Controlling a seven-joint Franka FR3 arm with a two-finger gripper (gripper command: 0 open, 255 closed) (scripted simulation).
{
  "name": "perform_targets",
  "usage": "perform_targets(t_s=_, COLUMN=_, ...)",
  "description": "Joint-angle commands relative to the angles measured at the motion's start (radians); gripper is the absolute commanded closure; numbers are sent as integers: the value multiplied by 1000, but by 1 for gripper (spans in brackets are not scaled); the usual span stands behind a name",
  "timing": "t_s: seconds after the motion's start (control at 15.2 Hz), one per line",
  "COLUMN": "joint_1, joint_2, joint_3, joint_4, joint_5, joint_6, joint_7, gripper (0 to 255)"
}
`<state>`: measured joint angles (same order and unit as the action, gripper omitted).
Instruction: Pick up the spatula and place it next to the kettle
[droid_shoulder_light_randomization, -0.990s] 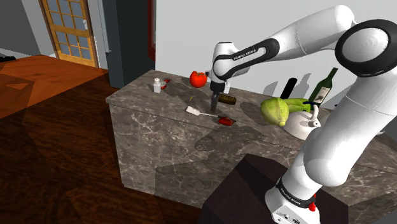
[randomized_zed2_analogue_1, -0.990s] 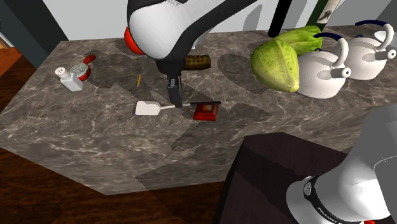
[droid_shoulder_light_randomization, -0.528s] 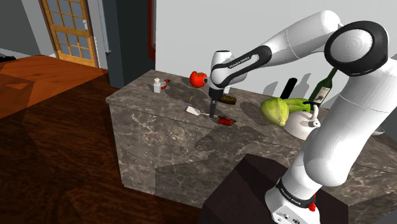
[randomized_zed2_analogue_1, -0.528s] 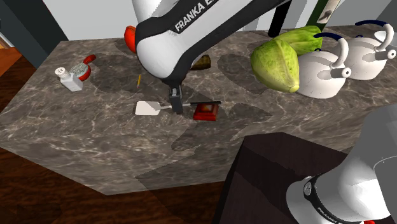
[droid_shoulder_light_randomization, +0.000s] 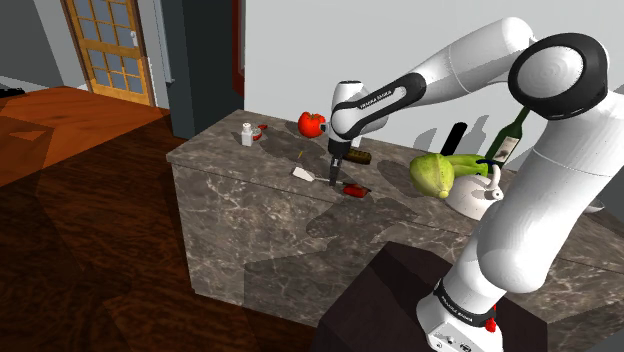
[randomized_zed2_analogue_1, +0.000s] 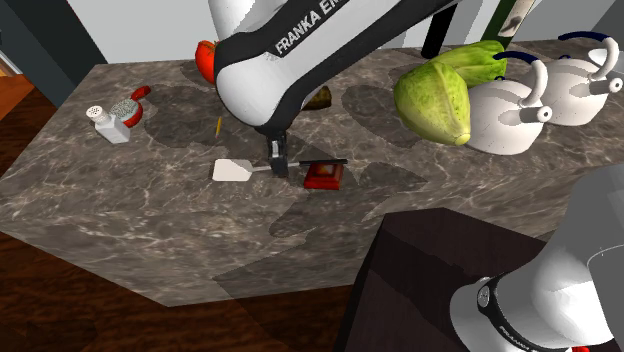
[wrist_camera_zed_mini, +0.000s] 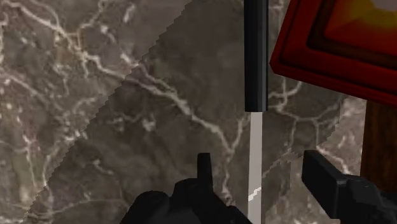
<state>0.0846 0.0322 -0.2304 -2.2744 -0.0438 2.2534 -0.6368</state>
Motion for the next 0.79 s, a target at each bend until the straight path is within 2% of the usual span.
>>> perform_targets(t_s=0.0, joint_1=0, joint_2=0, joint_3=0, joint_4=0, joint_5=0, joint_6=0, joint_7=0, gripper=255)
perform_targets(t_s=0.53, joint_1=0, joint_2=0, joint_3=0, joint_4=0, joint_5=0, joint_6=0, joint_7=0, gripper=255)
perform_targets(t_s=0.73, joint_1=1, joint_2=-25, joint_3=0, joint_4=16, joint_5=-6, joint_6=-40, joint_7=3, gripper=255)
